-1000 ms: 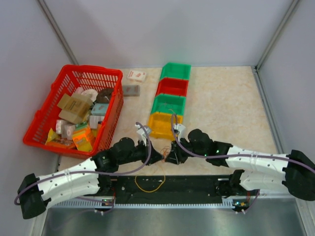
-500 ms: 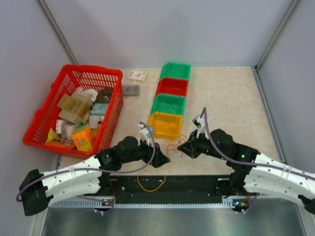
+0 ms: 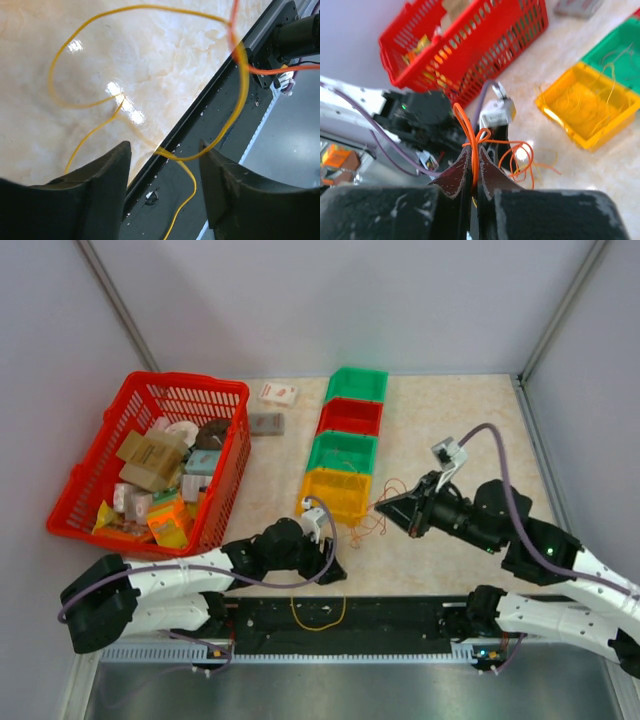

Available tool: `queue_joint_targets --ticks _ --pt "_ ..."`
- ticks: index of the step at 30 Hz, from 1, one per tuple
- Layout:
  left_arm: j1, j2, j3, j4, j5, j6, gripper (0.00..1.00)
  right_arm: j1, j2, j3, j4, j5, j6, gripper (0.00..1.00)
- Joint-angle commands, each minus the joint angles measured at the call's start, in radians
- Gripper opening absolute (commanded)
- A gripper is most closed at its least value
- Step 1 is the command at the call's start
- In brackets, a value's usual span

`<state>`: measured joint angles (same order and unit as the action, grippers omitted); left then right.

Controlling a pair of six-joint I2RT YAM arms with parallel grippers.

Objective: Untangle the cables

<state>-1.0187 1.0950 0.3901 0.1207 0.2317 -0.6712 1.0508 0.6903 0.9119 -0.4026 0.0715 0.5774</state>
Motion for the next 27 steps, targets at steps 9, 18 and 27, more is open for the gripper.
queue_joint_targets --ticks 9,18,27 --pt "0.005 -0.033 -0.056 0.06 -0.063 0.018 0.0 0.0 0.047 0.364 -0.114 0.109 -0.14 0.0" --pt "0.023 -0.153 -0.1 -0.035 -0.124 0.009 0.0 0.002 0.109 0.558 -0.222 0.258 -0.258 0.0" --pt "0.04 -0.359 -0.076 -0.214 -0.218 -0.007 0.0 -0.006 0.196 0.559 -0.232 0.387 -0.295 0.0"
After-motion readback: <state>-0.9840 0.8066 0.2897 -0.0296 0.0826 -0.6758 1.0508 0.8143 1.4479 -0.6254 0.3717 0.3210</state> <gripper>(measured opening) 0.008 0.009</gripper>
